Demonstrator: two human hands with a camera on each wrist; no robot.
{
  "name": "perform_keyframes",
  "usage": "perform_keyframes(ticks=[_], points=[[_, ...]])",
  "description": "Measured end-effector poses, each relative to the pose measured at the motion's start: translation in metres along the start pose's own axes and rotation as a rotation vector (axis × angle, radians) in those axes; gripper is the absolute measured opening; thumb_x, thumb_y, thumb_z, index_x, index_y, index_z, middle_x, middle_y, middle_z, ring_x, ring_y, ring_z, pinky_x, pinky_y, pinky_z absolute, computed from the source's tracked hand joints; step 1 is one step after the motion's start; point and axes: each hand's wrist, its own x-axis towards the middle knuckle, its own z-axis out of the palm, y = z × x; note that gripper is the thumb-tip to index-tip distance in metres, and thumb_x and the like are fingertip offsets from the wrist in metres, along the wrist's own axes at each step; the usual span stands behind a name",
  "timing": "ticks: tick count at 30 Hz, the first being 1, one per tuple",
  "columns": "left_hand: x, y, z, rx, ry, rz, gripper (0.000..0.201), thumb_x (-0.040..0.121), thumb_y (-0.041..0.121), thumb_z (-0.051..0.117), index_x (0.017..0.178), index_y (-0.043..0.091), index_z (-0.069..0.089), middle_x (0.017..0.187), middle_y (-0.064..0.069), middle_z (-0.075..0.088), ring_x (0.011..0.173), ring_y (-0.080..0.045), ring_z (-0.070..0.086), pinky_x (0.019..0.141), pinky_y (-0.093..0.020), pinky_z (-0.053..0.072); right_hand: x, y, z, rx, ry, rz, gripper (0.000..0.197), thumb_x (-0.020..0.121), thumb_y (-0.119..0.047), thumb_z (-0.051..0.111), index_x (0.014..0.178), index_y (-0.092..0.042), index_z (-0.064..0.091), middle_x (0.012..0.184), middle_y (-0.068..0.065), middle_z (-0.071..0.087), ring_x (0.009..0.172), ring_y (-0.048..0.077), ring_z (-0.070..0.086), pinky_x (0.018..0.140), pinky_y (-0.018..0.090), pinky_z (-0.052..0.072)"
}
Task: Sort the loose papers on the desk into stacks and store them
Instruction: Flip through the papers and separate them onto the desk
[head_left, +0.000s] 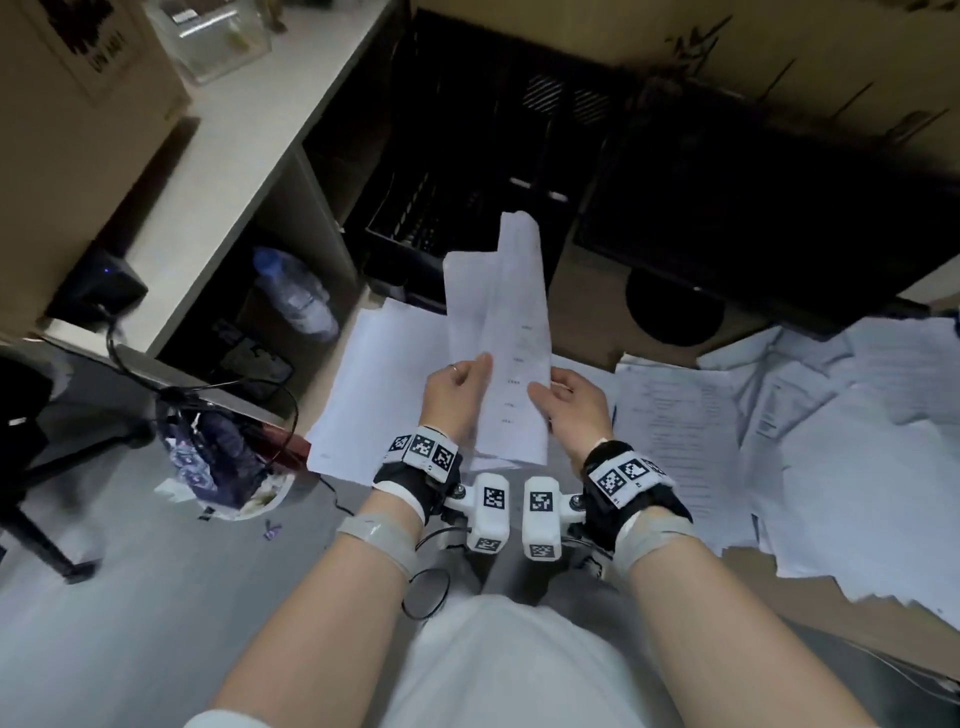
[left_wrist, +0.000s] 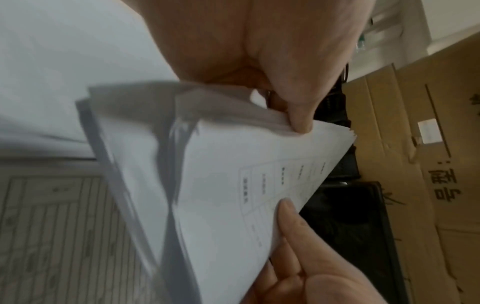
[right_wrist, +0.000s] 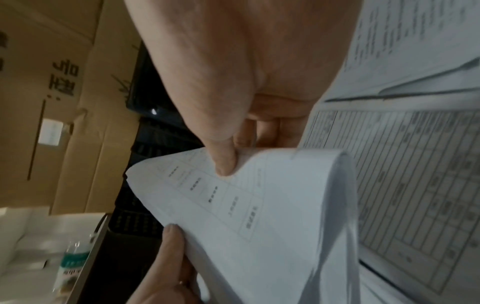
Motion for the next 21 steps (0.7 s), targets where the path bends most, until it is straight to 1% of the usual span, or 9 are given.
perform_keyframes(ticks=[3, 5, 9, 11, 13, 15, 17, 19, 21], points=[[-0.004, -0.001, 0.028, 0.022, -0.091, 0.049, 0.057, 0.086, 0.053, 0.06, 0.078, -0.003, 0.061, 0.076, -0.011, 0.059, 0.073, -0.015, 0.053, 0.073, -0.037, 0.05, -0.004, -0.001, -0.034, -0.017, 0.065, -0.08, 0.022, 0.097, -0.008, 0.057, 0.117, -0.008, 0.066, 0.108, 0.009, 0.073, 0.089, 0.014, 0.071, 0.081, 0.023, 0.057], [-0.011, -0.001, 0.05, 0.059, -0.116, 0.071, 0.055, 0.086, 0.05, 0.06, 0.08, -0.004, 0.064, 0.073, -0.012, 0.062, 0.072, -0.017, 0.054, 0.074, -0.04, 0.051, -0.004, -0.003, -0.056, -0.037, 0.098, -0.116, 0.026, 0.099, -0.008, 0.053, 0.122, -0.007, 0.063, 0.109, 0.007, 0.071, 0.086, 0.008, 0.067, 0.072, 0.012, 0.052], [-0.027, 0.005, 0.095, 0.141, -0.095, 0.099, 0.041, 0.098, 0.028, 0.062, 0.062, 0.009, 0.062, 0.05, 0.015, 0.048, 0.057, -0.007, 0.042, 0.065, -0.025, 0.037, -0.006, -0.003, -0.1, -0.015, 0.112, -0.125, 0.041, 0.101, -0.019, 0.052, 0.142, -0.019, 0.048, 0.129, -0.003, 0.06, 0.111, 0.011, 0.058, 0.098, 0.028, 0.048], [-0.035, 0.006, 0.117, 0.133, -0.038, 0.105, 0.036, 0.1, 0.024, 0.06, 0.066, 0.011, 0.068, 0.055, 0.015, 0.047, 0.055, -0.002, 0.04, 0.058, -0.017, 0.037, -0.011, -0.004, -0.126, -0.015, 0.093, -0.154, 0.049, 0.1, -0.03, 0.057, 0.146, -0.021, 0.044, 0.134, -0.007, 0.055, 0.114, 0.007, 0.055, 0.098, 0.024, 0.044], [-0.041, 0.005, 0.139, 0.134, 0.005, 0.107, 0.027, 0.1, 0.023, 0.06, 0.088, 0.003, 0.074, 0.069, 0.007, 0.056, 0.061, -0.001, 0.047, 0.059, -0.009, 0.042, -0.014, -0.003, -0.153, -0.01, 0.016, -0.179, 0.056, 0.096, -0.038, 0.062, 0.147, -0.021, 0.045, 0.135, -0.01, 0.052, 0.116, 0.004, 0.052, 0.097, 0.021, 0.039], [-0.047, -0.002, 0.159, 0.155, 0.029, 0.099, 0.026, 0.097, 0.025, 0.063, 0.078, 0.009, 0.069, 0.067, 0.003, 0.059, 0.061, -0.01, 0.049, 0.062, -0.02, 0.045, -0.015, 0.004, -0.178, 0.026, -0.072, -0.138, 0.065, 0.09, -0.047, 0.067, 0.146, -0.022, 0.046, 0.136, -0.011, 0.051, 0.121, 0.006, 0.051, 0.102, 0.025, 0.038], [-0.053, -0.012, 0.178, 0.159, 0.064, 0.071, 0.022, 0.088, 0.028, 0.069, 0.069, 0.016, 0.068, 0.066, 0.003, 0.067, 0.062, -0.018, 0.058, 0.067, -0.028, 0.051, -0.013, 0.014, -0.202, 0.041, -0.116, -0.113, 0.057, 0.087, -0.049, 0.069, 0.135, -0.02, 0.057, 0.128, -0.01, 0.061, 0.117, 0.008, 0.057, 0.103, 0.029, 0.042], [-0.067, -0.018, 0.199, 0.162, 0.083, 0.057, 0.007, 0.081, 0.025, 0.071, 0.076, 0.02, 0.073, 0.077, 0.003, 0.075, 0.073, -0.019, 0.069, 0.075, -0.031, 0.058, -0.009, 0.026, -0.222, -0.043, -0.054, -0.157, 0.025, 0.092, -0.039, 0.066, 0.097, -0.015, 0.069, 0.091, -0.009, 0.069, 0.086, 0.011, 0.062, 0.085, 0.031, 0.047], [-0.079, -0.024, 0.215, 0.174, 0.073, 0.041, 0.007, 0.083, 0.019, 0.071, 0.088, 0.019, 0.076, 0.081, 0.006, 0.076, 0.077, -0.013, 0.071, 0.073, -0.026, 0.057, -0.005, 0.038, -0.242, -0.167, 0.029, -0.221, 0.037, 0.097, -0.029, 0.058, 0.066, -0.009, 0.049, 0.062, -0.005, 0.045, 0.062, 0.015, 0.041, 0.066, 0.032, 0.034]])
